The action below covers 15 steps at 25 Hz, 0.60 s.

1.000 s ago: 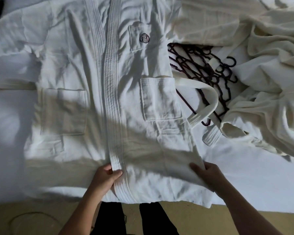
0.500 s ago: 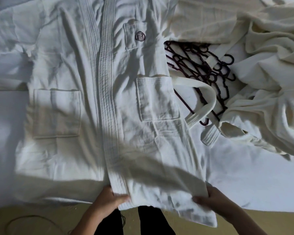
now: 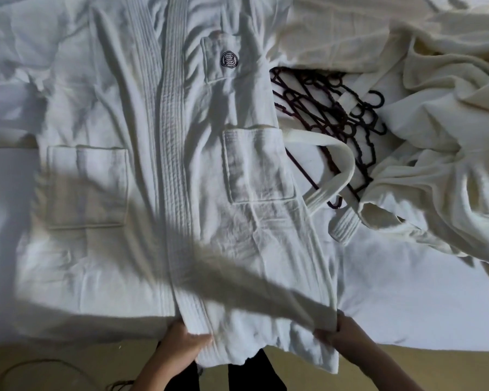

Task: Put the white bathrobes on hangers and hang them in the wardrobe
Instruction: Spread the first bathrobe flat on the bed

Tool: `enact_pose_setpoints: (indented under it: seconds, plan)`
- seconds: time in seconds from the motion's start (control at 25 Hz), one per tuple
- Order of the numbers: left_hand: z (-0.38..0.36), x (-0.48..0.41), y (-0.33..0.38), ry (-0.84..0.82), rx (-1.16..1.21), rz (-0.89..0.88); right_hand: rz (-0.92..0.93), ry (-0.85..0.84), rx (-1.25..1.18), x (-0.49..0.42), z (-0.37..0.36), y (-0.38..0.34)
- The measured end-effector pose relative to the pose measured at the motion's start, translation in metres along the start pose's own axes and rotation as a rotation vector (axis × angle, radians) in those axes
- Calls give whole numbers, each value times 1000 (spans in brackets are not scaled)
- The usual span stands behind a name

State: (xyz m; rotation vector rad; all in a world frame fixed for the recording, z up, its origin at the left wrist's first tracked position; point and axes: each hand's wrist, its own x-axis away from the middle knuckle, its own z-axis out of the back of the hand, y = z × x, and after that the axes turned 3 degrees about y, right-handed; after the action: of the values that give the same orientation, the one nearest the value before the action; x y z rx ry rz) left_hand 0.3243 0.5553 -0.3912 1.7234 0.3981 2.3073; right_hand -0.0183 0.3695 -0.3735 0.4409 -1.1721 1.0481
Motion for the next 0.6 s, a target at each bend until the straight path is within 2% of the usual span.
enact_pose_setpoints:
  seconds: [0.08, 0.2, 0.28, 0.36, 0.4, 0.44, 0.48, 0.52, 0.56, 0.6]
  plan:
    - [0, -1, -6, 27, 13, -6, 28, 62, 73, 1, 3, 8]
    - [3, 5, -7, 34, -97, -16, 46, 74, 145, 6, 4, 3]
    - [23, 8, -8, -112, -198, -64, 47, -20, 195, 8, 13, -12]
    - [51, 12, 1, -273, -240, -93, -8, -124, 127, 12, 32, -30]
    - [66, 12, 12, -293, -258, -87, -61, -114, 85, 13, 42, -36]
    - [81, 15, 29, -357, -375, -58, -111, -43, 14, 15, 50, -42]
    - [88, 19, 54, -284, -492, -76, -139, 41, -84, 20, 56, -49]
    - [88, 19, 84, -82, -587, -165, -142, 126, -159, 22, 61, -54]
    - [82, 24, 109, 78, -567, -333, -114, 217, -180, 22, 64, -60]
    - [77, 24, 132, 188, -421, -511, -66, 308, -164, 23, 66, -68]
